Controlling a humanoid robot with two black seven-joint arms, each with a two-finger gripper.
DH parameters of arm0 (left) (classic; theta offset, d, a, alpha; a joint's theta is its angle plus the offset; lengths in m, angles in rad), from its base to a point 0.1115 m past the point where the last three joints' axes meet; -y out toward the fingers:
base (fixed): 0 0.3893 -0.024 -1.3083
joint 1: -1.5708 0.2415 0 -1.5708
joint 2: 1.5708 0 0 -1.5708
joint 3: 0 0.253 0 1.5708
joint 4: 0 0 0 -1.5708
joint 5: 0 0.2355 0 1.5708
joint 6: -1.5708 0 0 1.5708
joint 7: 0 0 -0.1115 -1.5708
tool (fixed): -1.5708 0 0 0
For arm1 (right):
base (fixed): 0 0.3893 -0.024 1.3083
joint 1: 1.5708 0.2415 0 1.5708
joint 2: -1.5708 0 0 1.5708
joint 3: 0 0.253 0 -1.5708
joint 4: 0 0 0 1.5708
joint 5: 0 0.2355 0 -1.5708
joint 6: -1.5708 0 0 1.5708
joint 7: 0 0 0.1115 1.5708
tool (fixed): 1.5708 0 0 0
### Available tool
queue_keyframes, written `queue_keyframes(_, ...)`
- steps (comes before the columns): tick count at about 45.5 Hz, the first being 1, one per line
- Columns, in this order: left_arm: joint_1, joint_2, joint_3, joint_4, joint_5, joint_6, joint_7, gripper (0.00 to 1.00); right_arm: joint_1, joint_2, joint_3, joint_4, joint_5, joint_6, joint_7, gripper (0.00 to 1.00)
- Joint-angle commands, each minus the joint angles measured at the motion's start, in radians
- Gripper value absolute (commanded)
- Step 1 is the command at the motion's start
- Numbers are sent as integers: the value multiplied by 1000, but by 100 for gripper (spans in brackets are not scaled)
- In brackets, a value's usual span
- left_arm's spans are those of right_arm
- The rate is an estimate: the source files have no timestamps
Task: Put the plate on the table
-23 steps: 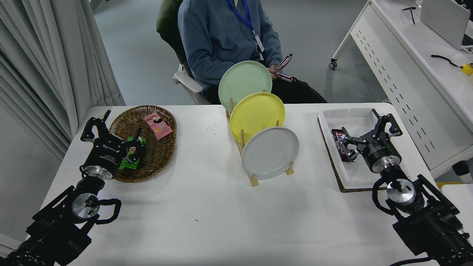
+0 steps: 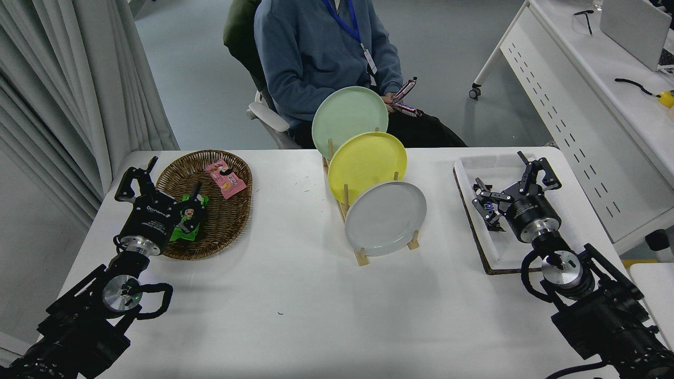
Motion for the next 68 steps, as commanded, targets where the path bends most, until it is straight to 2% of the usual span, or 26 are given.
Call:
queue_keyframes(1,0,0,0,0,0,0,0,100,-3,1,-16,-1,0,-1,0,99)
queue_keyframes(27,0,0,0,1,0,0,0,100,35,-64,-74,-6,-2,-14,-11,99)
queue_keyframes(33,0,0,0,0,0,0,0,100,49,-77,-206,-4,0,-36,-11,99)
queue_keyframes(37,0,0,0,0,0,0,0,100,65,-132,-266,-4,11,-39,-12,99)
queue_keyframes(44,0,0,0,0,0,0,0,100,83,-166,-362,2,132,-41,-12,99)
queue_keyframes(49,0,0,0,0,0,0,0,100,123,-227,-465,-1,146,-41,-11,99)
queue_keyframes(54,0,0,0,1,0,0,0,100,166,-332,-674,1,150,-38,-11,99)
queue_keyframes(55,0,0,0,1,0,0,0,100,213,-358,-791,4,155,-27,-11,99)
queue_keyframes(58,0,0,0,0,0,0,0,100,255,-373,-913,8,185,-24,-11,99)
queue_keyframes(63,0,0,0,0,0,0,0,100,276,-373,-1001,19,294,-22,-11,99)
queue_keyframes(68,0,0,0,0,0,0,0,100,316,-376,-1059,40,325,-22,-11,99)
